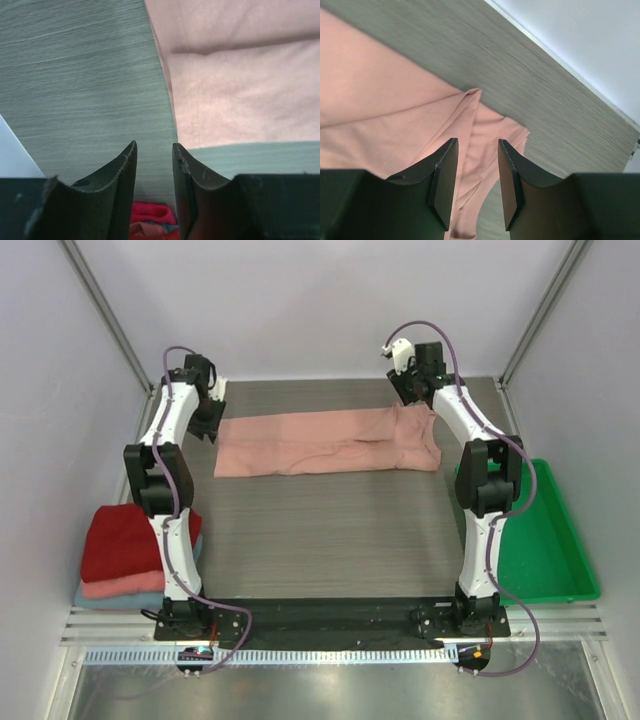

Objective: Fold and stack the t-shirts
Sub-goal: Fold the tshirt

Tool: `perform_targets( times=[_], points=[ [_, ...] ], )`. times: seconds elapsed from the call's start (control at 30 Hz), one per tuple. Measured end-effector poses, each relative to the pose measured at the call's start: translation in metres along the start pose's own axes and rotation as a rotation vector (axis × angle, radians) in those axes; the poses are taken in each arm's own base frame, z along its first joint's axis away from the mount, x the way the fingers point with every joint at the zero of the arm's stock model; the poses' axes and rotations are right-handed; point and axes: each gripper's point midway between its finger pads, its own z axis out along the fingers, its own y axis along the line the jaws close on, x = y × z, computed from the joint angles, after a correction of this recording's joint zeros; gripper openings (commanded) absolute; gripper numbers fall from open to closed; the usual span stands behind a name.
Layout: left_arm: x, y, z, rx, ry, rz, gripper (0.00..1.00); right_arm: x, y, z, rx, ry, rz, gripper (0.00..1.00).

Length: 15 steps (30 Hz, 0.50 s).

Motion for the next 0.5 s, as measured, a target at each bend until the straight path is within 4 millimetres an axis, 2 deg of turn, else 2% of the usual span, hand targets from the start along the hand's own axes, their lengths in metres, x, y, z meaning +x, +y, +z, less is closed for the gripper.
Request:
perform_targets(
  times=[0.1, 0.17, 0.23, 0.33, 0.5],
  points=[
    [0.0, -0.011, -0.011, 0.04, -0.022, 0.01, 0.26, -0.004, 0.016, -0.018, -0.078, -0.014, 0.001, 0.44],
    [0.003, -0.022, -0.01, 0.079, -0.017, 0.023, 0.22, -0.003, 0.026, -0.023, -0.132, -0.012, -0.001, 0.44],
    [0.012, -0.034, -0.002, 0.12, 0.014, 0.036, 0.17, 0.002, 0.038, -0.025, -0.185, 0.002, -0.005, 0.44],
    [0.028, -0.048, 0.013, 0.171, 0.071, 0.051, 0.18, 0.016, 0.055, -0.023, -0.25, 0.047, -0.005, 0.45],
    [0.047, -0.056, 0.031, 0.204, 0.142, 0.055, 0.19, 0.038, 0.071, -0.014, -0.307, 0.107, -0.012, 0.46]
  ],
)
